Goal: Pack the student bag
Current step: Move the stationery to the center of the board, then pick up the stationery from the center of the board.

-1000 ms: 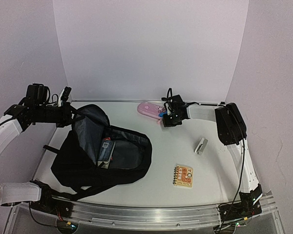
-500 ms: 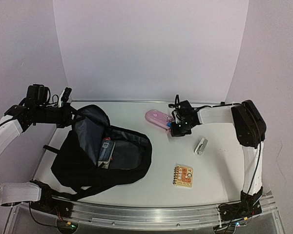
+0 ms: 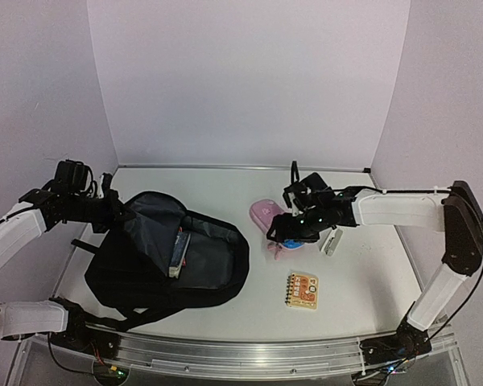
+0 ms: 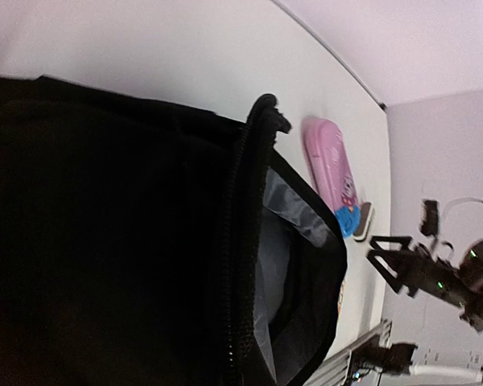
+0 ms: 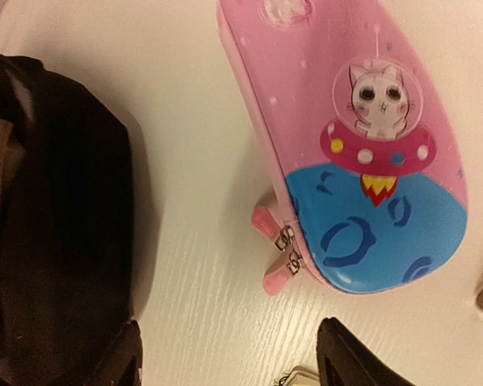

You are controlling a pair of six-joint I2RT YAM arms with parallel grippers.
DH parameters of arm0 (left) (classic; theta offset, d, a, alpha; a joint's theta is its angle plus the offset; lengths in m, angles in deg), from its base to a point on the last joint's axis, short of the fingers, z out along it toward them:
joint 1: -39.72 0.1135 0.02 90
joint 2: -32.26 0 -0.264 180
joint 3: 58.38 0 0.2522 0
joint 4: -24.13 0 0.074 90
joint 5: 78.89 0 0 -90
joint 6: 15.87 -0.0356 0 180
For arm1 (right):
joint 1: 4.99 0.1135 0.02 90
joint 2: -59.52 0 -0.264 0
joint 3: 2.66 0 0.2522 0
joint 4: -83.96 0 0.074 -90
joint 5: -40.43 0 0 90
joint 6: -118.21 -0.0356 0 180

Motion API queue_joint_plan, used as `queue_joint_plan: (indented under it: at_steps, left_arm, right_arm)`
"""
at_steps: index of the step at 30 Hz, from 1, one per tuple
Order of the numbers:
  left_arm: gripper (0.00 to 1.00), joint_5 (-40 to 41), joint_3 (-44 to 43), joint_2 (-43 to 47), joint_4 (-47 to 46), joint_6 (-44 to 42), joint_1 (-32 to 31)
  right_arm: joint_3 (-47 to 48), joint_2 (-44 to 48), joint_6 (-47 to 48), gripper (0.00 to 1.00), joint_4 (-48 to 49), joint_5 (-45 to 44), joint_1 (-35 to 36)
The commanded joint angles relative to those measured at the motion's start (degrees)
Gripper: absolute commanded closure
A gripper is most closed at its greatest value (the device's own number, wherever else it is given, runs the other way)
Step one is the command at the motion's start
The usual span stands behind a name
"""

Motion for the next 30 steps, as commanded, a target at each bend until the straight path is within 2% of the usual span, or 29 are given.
queue_joint_plan:
  at_steps: [1, 4, 6, 9, 13, 16, 20, 23, 30]
  left_arm:
    - [1.0, 11.83, 3.5, -0.83, 2.32, 9.72, 0.36]
    - [1.0, 15.47, 5.28, -0.67, 3.84, 11.64, 0.35]
    - [0.97, 17.45, 5.98, 0.27, 4.52, 12.43, 0.38]
    - [0.86, 18.7, 6.17, 1.69, 6.06, 12.93, 0.41]
    - [0.71, 19.98, 5.51, 4.23, 8.55, 12.97, 0.43]
    - [0.59, 19.93, 4.72, 6.71, 9.82, 12.66, 0.41]
    - [0.37, 19.72, 2.47, 9.13, 12.28, 11.62, 0.41]
    - [0.26, 19.72, 1.1, 10.26, 13.59, 11.31, 0.42]
    - [0.15, 18.39, -0.99, 12.12, 15.2, 10.15, 0.44]
  right_arm:
    - [3.99, 2.12, 0.76, 0.15, -1.8, -3.28, -2.91]
    - [5.88, -0.36, 3.42, 0.05, -2.75, -4.64, -5.16]
    - [7.26, -2.91, 5.26, 0.02, -3.26, -5.0, -6.73]
    - [8.14, -5.77, 7.58, 0.02, -3.47, -3.99, -9.24]
    - [7.87, -8.67, 11.45, 0.02, -3.08, 4.24, -13.31]
    - [8.42, -10.46, 14.28, 0.06, -2.94, 9.35, -14.08]
    - [8.8, -12.18, 15.24, 0.12, -1.94, 16.73, -15.85]
    - [9.25, -14.37, 15.58, 0.19, -1.57, 19.92, -17.98]
    - [9.35, -17.14, 16.07, 0.24, -0.73, 23.71, -19.98]
